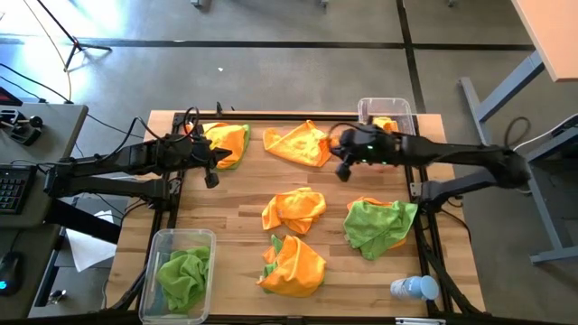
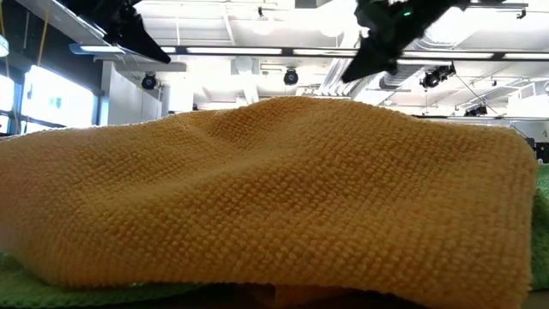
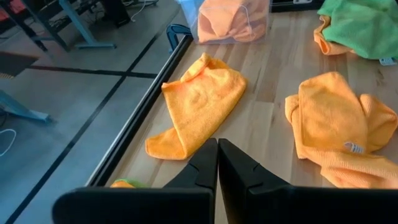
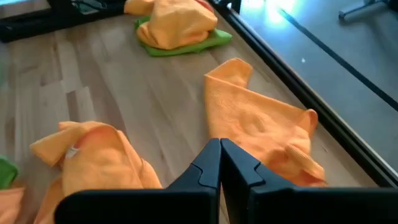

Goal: Sort microfiber towel by color & place in baskets
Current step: Put the orange microfiber towel into the top transparent bin

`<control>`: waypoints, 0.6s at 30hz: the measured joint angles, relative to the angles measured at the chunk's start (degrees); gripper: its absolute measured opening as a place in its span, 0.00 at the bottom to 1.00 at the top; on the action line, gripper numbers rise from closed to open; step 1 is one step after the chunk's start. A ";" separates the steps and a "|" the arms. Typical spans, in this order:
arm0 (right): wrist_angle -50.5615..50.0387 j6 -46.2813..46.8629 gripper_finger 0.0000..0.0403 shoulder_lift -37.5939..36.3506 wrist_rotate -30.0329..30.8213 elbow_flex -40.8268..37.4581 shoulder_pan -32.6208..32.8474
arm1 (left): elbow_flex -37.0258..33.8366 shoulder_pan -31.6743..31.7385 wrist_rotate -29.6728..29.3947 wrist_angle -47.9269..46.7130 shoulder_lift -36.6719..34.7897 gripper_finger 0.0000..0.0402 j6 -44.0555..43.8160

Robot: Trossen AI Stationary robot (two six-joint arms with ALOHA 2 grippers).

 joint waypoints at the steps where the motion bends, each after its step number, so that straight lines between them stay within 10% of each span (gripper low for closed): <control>1: -0.31 -0.03 0.00 2.02 0.03 1.73 0.03 | 0.00 0.02 0.14 -0.16 0.00 0.00 0.30; 18: -32.43 3.45 0.06 41.42 1.54 47.42 -4.22 | 0.00 0.01 0.65 -6.37 -5.87 0.00 2.86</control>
